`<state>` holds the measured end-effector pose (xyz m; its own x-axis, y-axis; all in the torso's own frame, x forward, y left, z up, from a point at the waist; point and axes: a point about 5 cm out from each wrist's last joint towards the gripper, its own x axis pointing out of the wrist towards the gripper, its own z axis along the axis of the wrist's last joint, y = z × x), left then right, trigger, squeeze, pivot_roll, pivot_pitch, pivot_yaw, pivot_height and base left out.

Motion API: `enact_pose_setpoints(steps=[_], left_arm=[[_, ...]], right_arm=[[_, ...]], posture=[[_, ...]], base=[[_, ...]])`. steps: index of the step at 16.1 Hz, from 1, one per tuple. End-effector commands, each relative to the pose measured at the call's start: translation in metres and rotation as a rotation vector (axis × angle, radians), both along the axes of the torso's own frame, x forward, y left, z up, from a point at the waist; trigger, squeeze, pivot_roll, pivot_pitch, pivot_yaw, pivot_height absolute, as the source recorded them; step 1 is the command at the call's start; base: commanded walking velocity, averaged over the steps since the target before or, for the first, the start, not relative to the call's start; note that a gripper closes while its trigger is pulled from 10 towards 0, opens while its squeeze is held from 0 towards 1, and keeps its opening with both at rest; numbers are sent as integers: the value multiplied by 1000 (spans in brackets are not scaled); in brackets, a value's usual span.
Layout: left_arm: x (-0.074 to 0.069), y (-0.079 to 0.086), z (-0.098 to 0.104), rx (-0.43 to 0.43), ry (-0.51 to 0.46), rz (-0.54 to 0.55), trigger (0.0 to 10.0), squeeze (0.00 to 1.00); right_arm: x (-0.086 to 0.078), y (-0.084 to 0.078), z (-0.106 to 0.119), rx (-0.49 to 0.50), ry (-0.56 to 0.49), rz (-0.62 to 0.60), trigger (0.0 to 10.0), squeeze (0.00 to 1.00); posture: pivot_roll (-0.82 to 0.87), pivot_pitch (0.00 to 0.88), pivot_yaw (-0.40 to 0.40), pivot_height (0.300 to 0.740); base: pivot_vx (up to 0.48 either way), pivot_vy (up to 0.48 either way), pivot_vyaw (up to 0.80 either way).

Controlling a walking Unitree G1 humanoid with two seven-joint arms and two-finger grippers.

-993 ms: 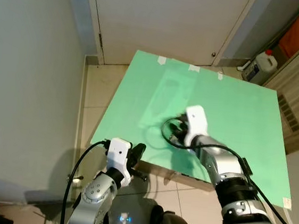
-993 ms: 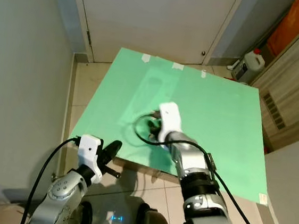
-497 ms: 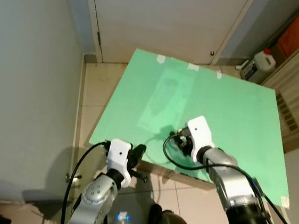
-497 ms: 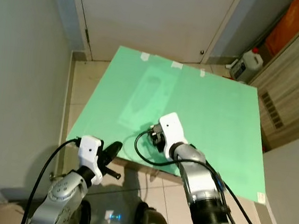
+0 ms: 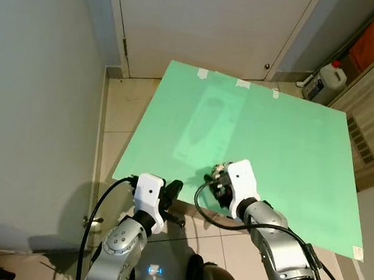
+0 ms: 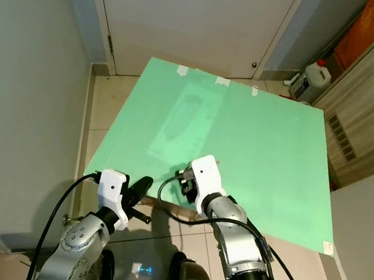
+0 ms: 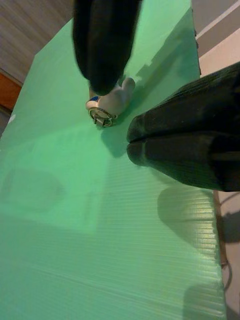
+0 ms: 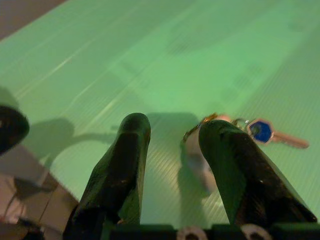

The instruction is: Hang keys on a hook

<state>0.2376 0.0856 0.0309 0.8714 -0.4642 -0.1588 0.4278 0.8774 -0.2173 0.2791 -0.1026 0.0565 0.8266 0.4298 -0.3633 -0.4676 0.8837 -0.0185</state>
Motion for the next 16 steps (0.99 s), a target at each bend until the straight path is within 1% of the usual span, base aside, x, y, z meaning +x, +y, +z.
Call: enact_pose_setpoints(steps=[1, 3, 5, 6, 7, 8, 11, 13, 14, 16], left_arm=[[-2, -14, 1, -41, 15, -16, 10000, 0], [-1, -13, 2, -42, 13, -14, 10000, 0], [-1, -14, 1, -43, 14, -15, 10000, 0], [-1, -14, 1, -43, 14, -15, 10000, 0], [-1, -14, 1, -43, 14, -15, 10000, 0], [-1, -14, 2, -44, 12, -15, 10000, 0], [-2, -15, 2, -44, 11, -15, 10000, 0], [-2, -15, 2, -45, 11, -18, 10000, 0], [-4, -15, 2, -44, 12, -19, 10000, 0], [-4, -14, 2, -43, 12, -20, 10000, 0]], right_arm=[[2, -4, -1, 5, -10, -39, 10000, 0], [9, -3, -2, -34, -20, -64, 10000, 0], [8, 2, -6, -22, -2, -53, 10000, 0], [8, 2, -6, -22, -2, -53, 10000, 0], [9, 5, -7, -17, -5, -52, 10000, 0], [14, 7, -7, -8, -12, -62, 10000, 0], [18, 9, -8, -11, -10, -66, 10000, 0], [19, 8, -13, -39, 2, -81, 10000, 0], [21, 7, -16, -49, 8, -107, 10000, 0], [23, 4, -16, -41, 11, -135, 10000, 0]], posture=[[38, 222, -61, 740], [38, 222, -61, 740], [38, 222, -62, 740], [38, 222, -62, 740], [41, 222, -63, 740], [41, 221, -61, 740], [43, 218, -60, 740], [45, 219, -60, 740], [50, 218, -60, 740], [54, 216, -58, 740]], base=[[0, 0, 0], [0, 0, 0], [0, 0, 0], [0, 0, 0], [0, 0, 0], [0, 0, 0], [0, 0, 0], [0, 0, 0], [0, 0, 0], [0, 0, 0]])
